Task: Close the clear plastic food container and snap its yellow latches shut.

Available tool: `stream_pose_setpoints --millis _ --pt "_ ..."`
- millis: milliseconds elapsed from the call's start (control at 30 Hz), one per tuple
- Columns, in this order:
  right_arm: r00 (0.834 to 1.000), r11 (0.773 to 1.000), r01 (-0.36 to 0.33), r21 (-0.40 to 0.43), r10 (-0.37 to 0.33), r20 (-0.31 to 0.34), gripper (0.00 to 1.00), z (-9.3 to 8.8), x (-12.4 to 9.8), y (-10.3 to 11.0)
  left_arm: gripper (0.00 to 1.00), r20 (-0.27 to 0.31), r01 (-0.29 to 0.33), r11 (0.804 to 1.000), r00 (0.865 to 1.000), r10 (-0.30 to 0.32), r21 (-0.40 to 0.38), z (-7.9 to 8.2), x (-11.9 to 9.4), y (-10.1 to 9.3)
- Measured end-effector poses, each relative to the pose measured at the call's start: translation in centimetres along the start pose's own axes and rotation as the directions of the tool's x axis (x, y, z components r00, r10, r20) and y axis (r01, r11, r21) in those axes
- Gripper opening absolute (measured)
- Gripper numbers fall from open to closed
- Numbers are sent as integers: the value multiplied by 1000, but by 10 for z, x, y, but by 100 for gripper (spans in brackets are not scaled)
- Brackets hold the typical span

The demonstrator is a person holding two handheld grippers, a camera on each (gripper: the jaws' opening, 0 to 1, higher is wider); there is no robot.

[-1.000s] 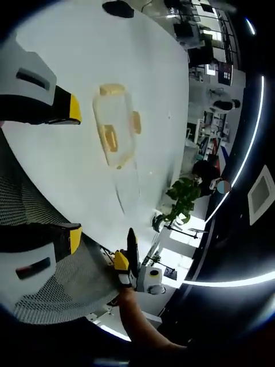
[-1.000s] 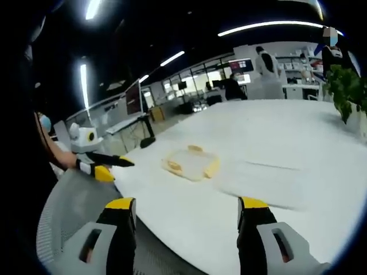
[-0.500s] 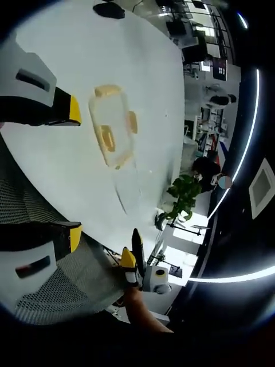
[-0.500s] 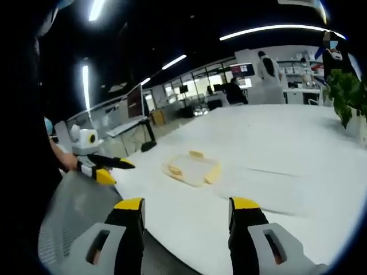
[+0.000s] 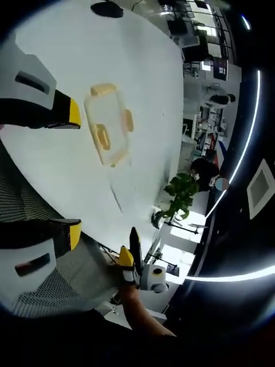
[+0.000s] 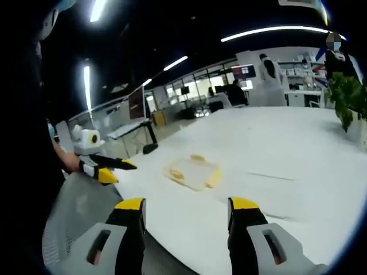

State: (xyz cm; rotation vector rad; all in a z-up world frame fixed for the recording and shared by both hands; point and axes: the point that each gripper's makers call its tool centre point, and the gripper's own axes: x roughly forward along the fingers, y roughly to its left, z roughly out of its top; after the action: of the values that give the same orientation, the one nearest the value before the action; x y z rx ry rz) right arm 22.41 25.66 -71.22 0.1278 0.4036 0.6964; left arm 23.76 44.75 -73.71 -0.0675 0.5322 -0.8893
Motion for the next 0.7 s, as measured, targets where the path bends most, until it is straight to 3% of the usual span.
stream_pose_setpoints --millis 200,367,500,700 --pt "1000 1000 9 1 -9 26 57 13 3 -4 63 4 8 1000 1000 -8 12 5 6 3" --pt "1000 1000 -7 -23 8 29 57 22 8 1 63 -15 40 994 999 -39 98 9 8 0" --pt "999 999 -23 -27 24 44 57 32 15 4 63 -24 58 991 998 -56 122 16 10 3" --pt "998 998 -48 -46 50 36 57 38 27 5 62 -22 50 993 999 -48 106 22 13 18"
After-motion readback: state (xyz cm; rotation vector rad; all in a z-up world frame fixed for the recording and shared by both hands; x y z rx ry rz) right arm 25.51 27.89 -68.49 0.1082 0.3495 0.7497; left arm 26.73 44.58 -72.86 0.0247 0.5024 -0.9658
